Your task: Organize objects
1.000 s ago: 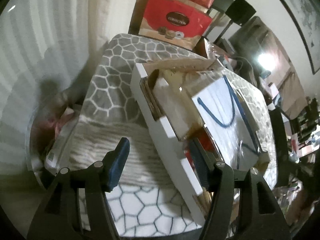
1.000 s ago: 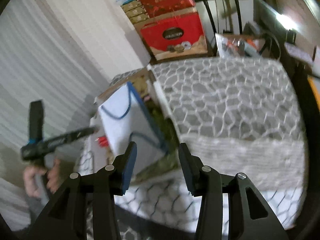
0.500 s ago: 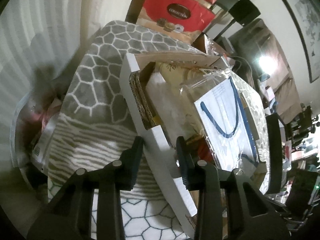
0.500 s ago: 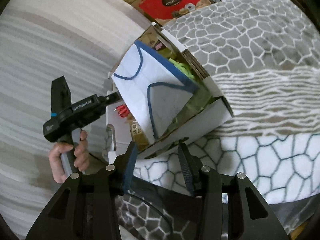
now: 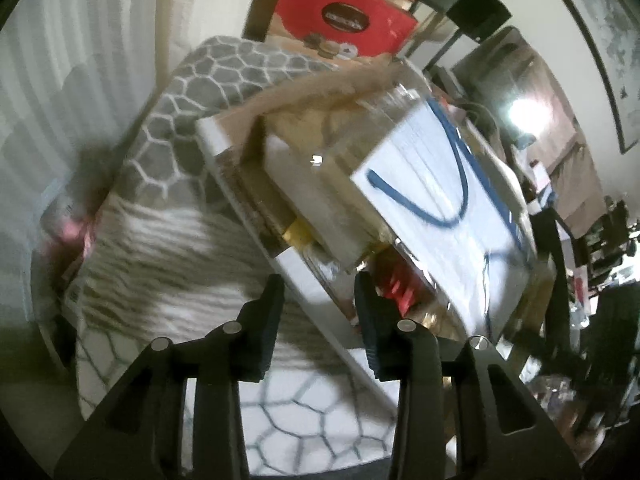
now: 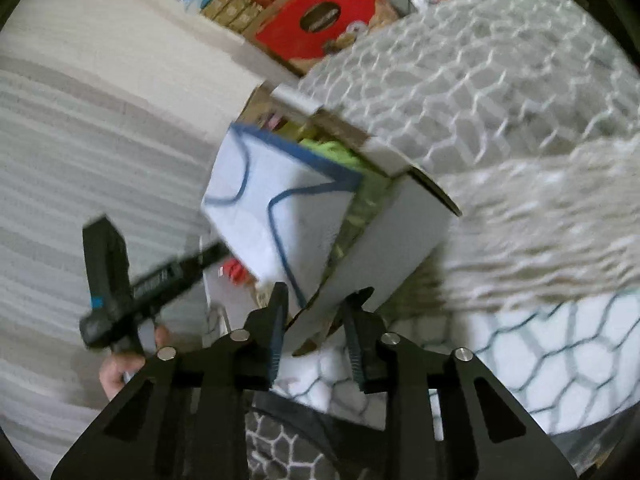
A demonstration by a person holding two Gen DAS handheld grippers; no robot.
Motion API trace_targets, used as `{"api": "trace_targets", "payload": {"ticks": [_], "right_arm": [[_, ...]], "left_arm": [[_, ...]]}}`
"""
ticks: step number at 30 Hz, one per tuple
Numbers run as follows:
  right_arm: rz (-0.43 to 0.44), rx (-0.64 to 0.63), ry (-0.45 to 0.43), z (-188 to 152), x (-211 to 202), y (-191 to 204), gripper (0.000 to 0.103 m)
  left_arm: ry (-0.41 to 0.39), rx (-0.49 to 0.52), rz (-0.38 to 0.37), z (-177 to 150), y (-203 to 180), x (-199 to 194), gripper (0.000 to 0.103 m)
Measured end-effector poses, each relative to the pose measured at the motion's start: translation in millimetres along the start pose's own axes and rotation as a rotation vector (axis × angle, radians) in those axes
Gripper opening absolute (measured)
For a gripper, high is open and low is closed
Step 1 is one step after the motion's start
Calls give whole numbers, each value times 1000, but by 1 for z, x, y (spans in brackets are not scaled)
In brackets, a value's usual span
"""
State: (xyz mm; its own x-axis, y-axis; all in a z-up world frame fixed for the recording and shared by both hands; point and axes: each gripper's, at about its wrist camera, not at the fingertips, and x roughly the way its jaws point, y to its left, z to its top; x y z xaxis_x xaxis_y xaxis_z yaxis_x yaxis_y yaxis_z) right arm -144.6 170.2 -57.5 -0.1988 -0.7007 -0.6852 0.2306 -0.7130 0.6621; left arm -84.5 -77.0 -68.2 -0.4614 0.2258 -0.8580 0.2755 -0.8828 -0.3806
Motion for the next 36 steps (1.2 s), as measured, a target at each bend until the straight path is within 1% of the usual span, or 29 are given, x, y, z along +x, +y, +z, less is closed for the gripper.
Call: {"api": "trace_targets", "payload": {"ticks": [3,6,9,11,13,14,16,17,18,19,20,21,22,24,28,30,31,32,33,34,36], "right_arm": [[-26,-14,-27,18,-10,-3,21],[-51,-8,-27,37,-14,-9,21],[-68,2,-16,52,-11,-20,20],[-74,12,3,61,-6,-28,20],[-93,12,16,68,-1,-33,20],[-103,13,26,71,3,-36,21],[-82,18,34,70,0,-41,25],[-79,16,31,69,-2,-41,26],[-84,7,22,67,-6,-41,32],[-89,-6,12,63,-11,-39,41],[-92,-13,-3,61,-15,-37,45],[-95,-18,-17,58,-19,-36,47],[-97,-22,-22,55,-20,-32,47],[-100,-21,-19,48,-21,-29,47],[-99,-13,11,31,-14,-27,47],[-96,-15,22,25,-9,-25,46],[-96,-22,29,23,-8,-24,41],[-99,-30,33,21,-6,-23,37],[-103,-38,33,21,-5,-21,31],[-104,-44,37,20,-4,-21,29],[-114,-50,33,21,-3,-21,28]], "left_arm": [[5,5,-21,-11,-11,0,40],[17,3,-49,-16,-21,0,43],[25,-10,-87,-12,-20,-3,45],[15,13,-117,-7,-20,-13,45],[2,38,-93,-2,-19,-23,46],[-9,53,-77,2,-17,-29,52],[-47,62,-31,13,-8,-39,59],[-73,47,-9,22,-1,-45,59],[-80,34,-8,28,4,-47,59],[-85,20,-10,34,9,-49,60],[-98,8,-4,40,14,-50,61],[-115,4,8,47,19,-50,61],[-125,2,18,52,24,-49,61],[-122,-5,20,62,32,-41,61],[-100,-6,19,69,37,-16,59],[-86,4,-3,70,37,-8,57],[-75,13,-6,70,35,-3,54],[-68,18,-3,69,34,0,47],[-57,21,-1,68,32,4,42],[-45,17,-11,68,32,6,32],[-50,0,-15,66,32,5,32]]}}
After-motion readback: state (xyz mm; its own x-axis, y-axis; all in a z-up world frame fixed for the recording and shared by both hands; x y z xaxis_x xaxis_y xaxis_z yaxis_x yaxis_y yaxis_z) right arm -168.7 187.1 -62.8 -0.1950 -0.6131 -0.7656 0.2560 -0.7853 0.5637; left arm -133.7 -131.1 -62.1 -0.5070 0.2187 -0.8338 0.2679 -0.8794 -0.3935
